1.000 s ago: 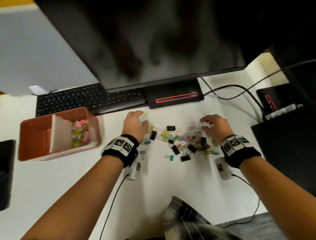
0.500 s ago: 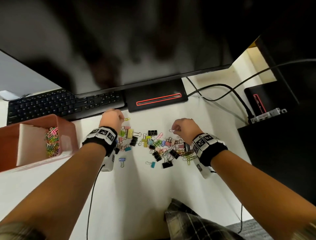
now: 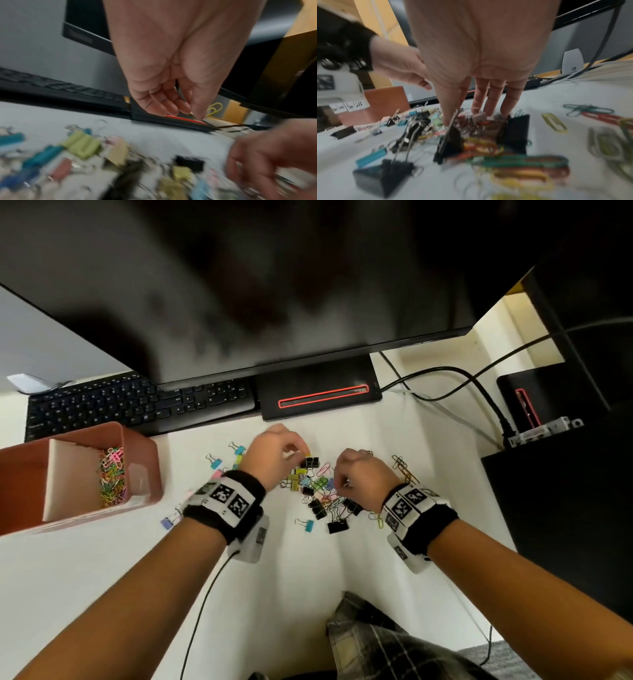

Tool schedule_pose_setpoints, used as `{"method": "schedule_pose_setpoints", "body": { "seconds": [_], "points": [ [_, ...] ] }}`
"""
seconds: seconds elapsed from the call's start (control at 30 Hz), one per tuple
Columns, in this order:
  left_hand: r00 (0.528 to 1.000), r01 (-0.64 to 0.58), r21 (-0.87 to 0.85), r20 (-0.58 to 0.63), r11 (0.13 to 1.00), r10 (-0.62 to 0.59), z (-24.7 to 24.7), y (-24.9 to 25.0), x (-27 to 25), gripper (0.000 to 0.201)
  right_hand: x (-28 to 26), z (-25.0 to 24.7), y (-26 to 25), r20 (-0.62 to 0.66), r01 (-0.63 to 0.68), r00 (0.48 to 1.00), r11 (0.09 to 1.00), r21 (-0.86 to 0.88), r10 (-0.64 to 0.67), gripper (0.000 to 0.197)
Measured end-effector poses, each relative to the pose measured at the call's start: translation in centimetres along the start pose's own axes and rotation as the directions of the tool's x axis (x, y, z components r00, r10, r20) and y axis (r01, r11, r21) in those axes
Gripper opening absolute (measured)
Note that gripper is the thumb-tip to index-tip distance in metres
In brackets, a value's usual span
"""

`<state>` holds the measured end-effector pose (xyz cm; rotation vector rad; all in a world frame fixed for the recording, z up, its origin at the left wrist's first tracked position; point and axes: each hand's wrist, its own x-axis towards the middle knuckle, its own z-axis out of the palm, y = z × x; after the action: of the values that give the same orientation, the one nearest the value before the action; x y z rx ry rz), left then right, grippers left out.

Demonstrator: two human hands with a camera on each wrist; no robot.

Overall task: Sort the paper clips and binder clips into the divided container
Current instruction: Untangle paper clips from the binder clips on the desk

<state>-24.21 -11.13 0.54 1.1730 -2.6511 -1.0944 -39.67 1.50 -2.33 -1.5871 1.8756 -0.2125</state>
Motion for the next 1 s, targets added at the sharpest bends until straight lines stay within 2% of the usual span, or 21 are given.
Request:
{"method": "schedule_pose_setpoints", "body": {
  "seconds": [0.13,0.2,0.3,0.43,0.53,0.63,0.73,0.87,1.0],
  "points": [
    [0.971,-0.097,-0.014,0.218,0.995,0.098,3.9,1.5,-1.6,0.013,0.0,0.4,0.6,-0.038,-0.07,0.997,0.995,0.067,0.073,0.005],
    [0.957,-0.135,0.056,0.264,0.989,0.116,4.7,1.6,-2.1,0.009,-0.2,0.4,1.3,-0.055,-0.081,0.995,0.992,0.095,0.087,0.006],
    [0.976,-0.134,0.135,0.189,0.982,0.107,4.7,1.1,-2.6,0.009,-0.4,-0.3,2.4,-0.114,-0.114,0.985,0.985,0.127,0.129,0.006],
    [0.995,-0.072,0.098,0.07,0.993,0.066,3.4,-0.8,-3.5,0.013,-0.4,-1.8,3.9,-0.197,-0.184,0.958,0.972,0.143,0.21,0.009],
    [1.0,-0.009,0.082,-0.021,0.997,0.011,2.2,-2.6,-4.3,0.012,-0.5,-2.5,4.4,-0.252,-0.25,0.933,0.966,0.065,0.258,0.007],
    [0.997,0.03,0.108,-0.071,0.994,-0.022,1.2,-3.6,-5.0,0.006,-0.2,-2.6,4.0,-0.264,-0.246,0.932,0.968,0.04,0.248,0.005],
    [0.994,0.016,0.151,-0.107,0.988,0.0,1.2,-3.1,-4.7,0.006,0.7,-2.3,3.2,-0.206,-0.217,0.955,0.976,-0.002,0.212,0.003],
    [0.996,-0.082,0.073,-0.024,0.994,0.084,2.4,-0.6,-3.4,0.01,2.1,-1.9,2.2,-0.139,-0.215,0.968,0.976,-0.036,0.209,0.002],
    [0.995,-0.049,0.107,0.089,0.993,0.04,3.9,1.2,-1.6,0.008,2.6,-2.0,2.0,-0.121,-0.264,0.96,0.961,-0.084,0.253,0.003]
  ]
}}
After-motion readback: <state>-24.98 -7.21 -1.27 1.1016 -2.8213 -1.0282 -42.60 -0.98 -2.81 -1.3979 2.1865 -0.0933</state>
